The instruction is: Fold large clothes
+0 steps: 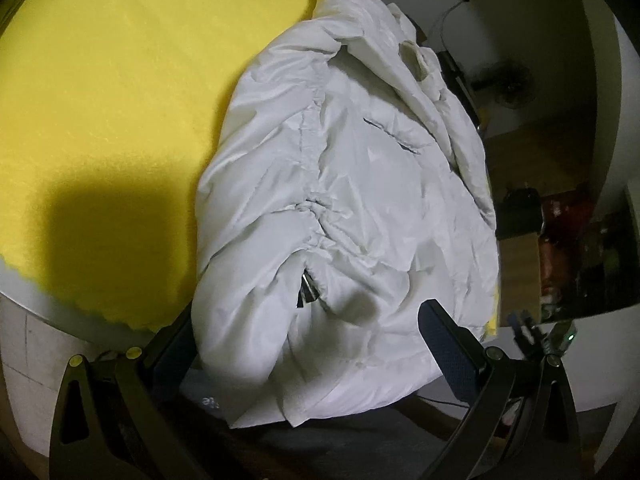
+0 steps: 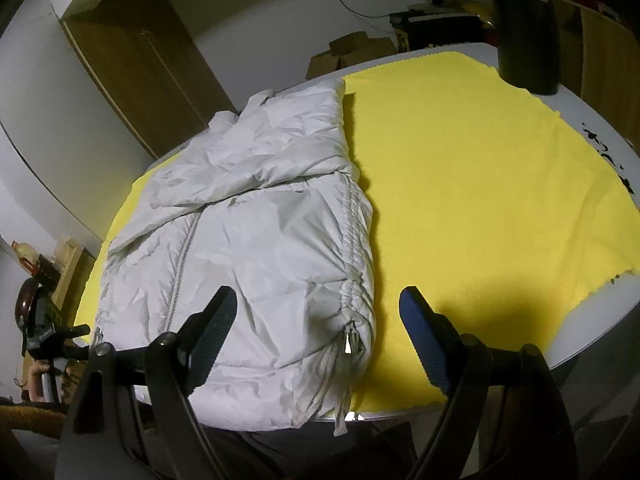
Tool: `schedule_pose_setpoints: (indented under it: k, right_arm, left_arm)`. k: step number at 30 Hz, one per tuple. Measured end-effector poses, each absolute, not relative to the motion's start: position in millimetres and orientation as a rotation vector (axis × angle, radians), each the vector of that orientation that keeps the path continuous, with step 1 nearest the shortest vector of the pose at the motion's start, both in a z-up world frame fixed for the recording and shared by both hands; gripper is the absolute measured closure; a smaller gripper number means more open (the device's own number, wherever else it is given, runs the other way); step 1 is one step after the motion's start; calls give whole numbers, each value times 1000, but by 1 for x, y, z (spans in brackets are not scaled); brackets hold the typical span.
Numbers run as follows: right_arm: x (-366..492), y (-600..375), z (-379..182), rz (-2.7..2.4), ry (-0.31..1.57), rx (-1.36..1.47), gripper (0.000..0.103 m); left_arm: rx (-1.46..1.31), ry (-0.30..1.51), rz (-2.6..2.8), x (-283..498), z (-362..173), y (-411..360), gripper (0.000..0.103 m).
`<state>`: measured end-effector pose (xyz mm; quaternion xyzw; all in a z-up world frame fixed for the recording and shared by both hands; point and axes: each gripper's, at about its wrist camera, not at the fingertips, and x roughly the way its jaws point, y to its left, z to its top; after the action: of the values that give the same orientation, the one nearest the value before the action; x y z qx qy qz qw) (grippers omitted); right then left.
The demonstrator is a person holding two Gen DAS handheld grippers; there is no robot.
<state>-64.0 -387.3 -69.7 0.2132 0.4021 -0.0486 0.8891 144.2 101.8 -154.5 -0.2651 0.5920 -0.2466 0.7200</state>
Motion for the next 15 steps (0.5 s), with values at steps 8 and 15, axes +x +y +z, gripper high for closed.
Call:
schedule_pose_setpoints:
  k: [8, 15]
  right_arm:
    - [-65, -407, -98, -55, 900, 590, 21]
    - [-53, -420, -136, 23, 961, 793, 29]
  left_arm:
    - [-649, 1300, -603, 149, -155, 96, 6]
    - [-725, 1244, -626, 161, -145, 95, 4]
